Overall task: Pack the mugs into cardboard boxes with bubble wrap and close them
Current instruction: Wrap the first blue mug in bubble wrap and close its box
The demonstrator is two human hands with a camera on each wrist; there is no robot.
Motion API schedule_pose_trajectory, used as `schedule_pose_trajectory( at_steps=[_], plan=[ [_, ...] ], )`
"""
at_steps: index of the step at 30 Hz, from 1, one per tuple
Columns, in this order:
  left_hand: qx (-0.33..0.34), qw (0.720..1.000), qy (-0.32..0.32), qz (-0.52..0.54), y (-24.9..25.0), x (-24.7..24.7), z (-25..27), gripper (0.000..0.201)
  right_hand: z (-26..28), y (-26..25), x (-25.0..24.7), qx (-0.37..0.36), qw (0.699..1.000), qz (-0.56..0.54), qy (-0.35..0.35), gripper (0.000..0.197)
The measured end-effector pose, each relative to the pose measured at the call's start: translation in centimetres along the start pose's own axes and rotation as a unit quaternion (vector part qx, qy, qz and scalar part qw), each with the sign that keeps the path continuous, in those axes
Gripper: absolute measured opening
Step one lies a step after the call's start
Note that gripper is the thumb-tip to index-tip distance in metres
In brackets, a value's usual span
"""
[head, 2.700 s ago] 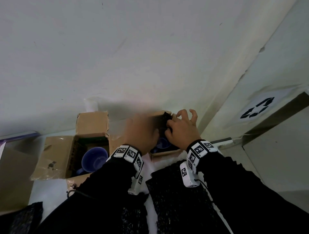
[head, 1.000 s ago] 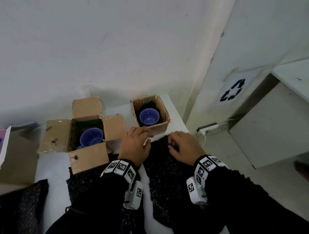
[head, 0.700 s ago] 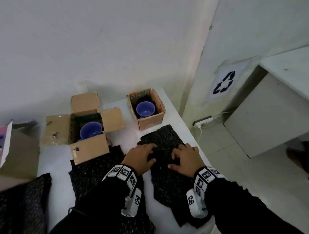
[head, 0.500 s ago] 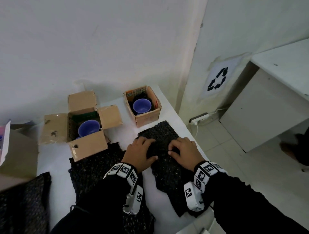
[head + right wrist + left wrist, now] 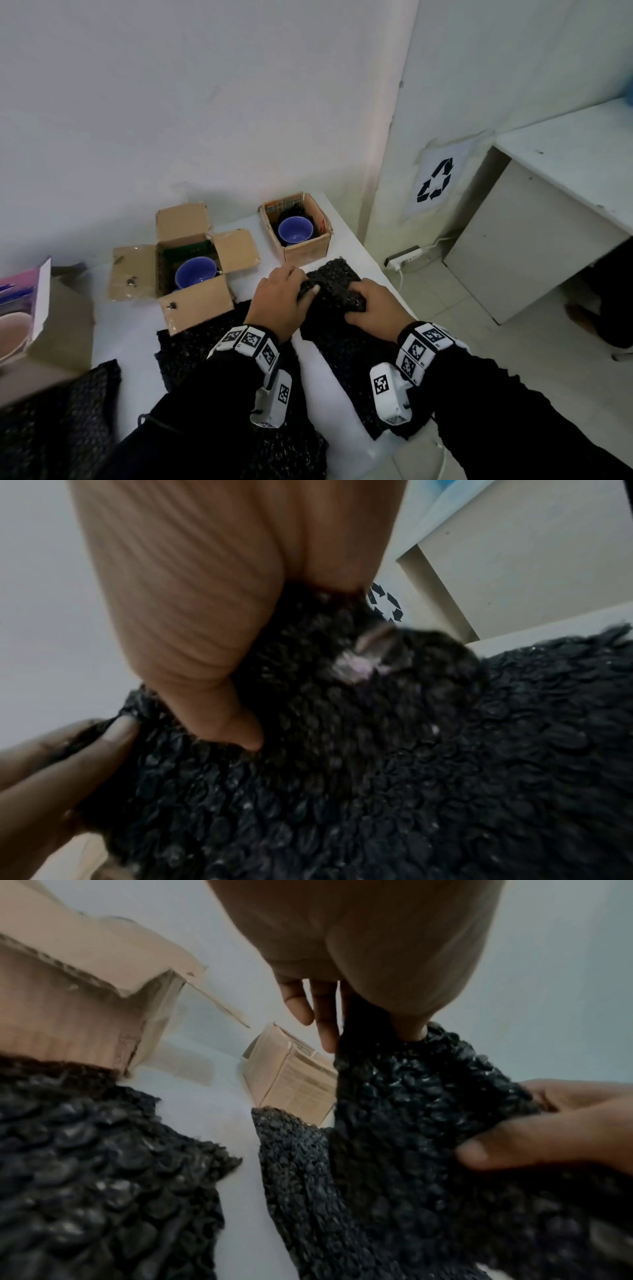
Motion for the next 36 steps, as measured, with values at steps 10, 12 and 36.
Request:
schedule_pose_trajectory(
  at_steps=[10, 12, 36],
  plan=[
    [0.041, 0.986, -0.100, 0.130, -0.3, -3.7, 0.5, 0.030, -1.3, -4.0, 1.7, -0.005, 0.998, -0.028, -0.051, 0.020],
    [0.071, 0.984, -0.110, 0.121, -0.1, -3.6, 0.7, 0.033, -1.6, -4.7, 1.9, -0.002, 0.999, -0.029, -0.043, 0.014],
    [-0.127, 0.969, 0.005, 0.212, -6.7, -5.0, -9.3, 0.031, -12.7, -4.0, -4.5, -0.057, 0.988, -0.035, 0.141, 0.020]
  ],
)
Point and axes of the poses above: each hand's wrist, its own z-axis away from the middle knuckle, its own x-axis out of the palm, y = z × x, the point moved 8 cm from there along -z, towards the middle knuckle, and after that the axes turned 8 degrees about -x, right-handed, at the moved point
